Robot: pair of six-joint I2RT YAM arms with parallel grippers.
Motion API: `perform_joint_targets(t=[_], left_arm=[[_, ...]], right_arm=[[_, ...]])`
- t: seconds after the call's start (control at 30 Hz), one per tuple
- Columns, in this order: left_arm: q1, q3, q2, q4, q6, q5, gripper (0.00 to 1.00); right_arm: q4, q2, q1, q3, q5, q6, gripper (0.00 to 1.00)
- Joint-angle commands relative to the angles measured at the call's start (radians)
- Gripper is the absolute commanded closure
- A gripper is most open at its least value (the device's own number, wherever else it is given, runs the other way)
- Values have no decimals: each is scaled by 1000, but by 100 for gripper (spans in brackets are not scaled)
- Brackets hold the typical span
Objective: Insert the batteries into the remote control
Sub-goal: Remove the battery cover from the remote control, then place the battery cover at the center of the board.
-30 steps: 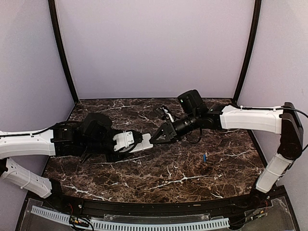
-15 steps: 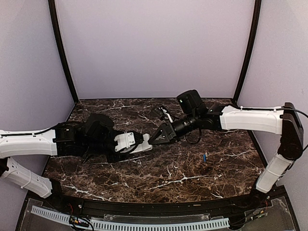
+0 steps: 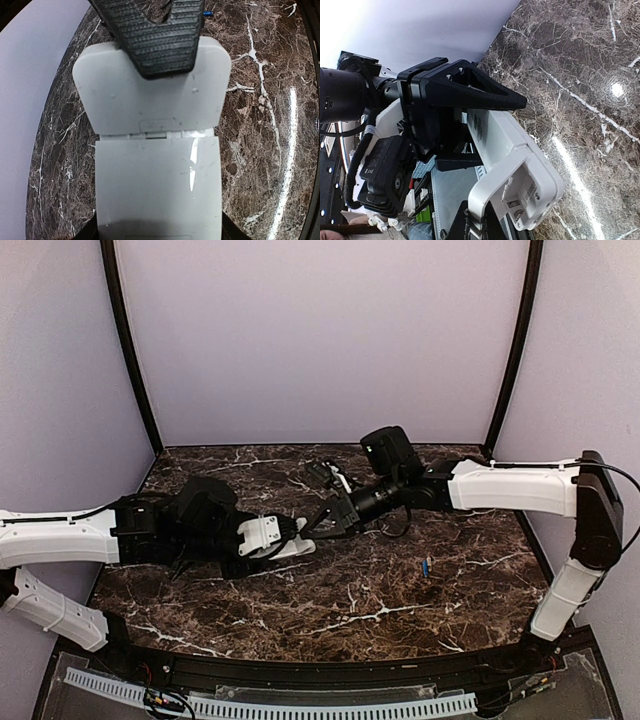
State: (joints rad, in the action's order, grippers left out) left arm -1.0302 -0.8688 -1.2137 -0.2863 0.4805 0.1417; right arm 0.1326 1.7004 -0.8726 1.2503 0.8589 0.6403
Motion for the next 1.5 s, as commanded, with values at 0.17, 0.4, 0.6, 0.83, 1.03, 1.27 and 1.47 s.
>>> perform_joint_targets(t=[0.17, 0.4, 0.6, 0.83, 1.03, 1.27, 1.47], left_arm=[[13, 3, 13, 6, -23, 8, 100], [15, 11, 14, -4, -27, 22, 100], [24, 18, 19, -39, -53, 55, 100], [34, 35, 60, -58, -70, 46, 100], [33, 38, 71, -61, -73, 44, 100], [36, 44, 75, -58, -67, 33, 100], [36, 46, 74, -58, -66, 20, 100]], right_arm=[[40, -43, 15, 9, -22, -31, 100], [95, -96, 39, 14, -43, -57, 100], [309, -162, 82, 58, -243, -151, 100], [689, -24, 89, 129, -880, -302, 100], [746, 186, 76, 203, -991, -351, 100], [798, 360, 2, 260, -1095, -384, 100], [816, 435, -49, 262, -1059, -380, 100]])
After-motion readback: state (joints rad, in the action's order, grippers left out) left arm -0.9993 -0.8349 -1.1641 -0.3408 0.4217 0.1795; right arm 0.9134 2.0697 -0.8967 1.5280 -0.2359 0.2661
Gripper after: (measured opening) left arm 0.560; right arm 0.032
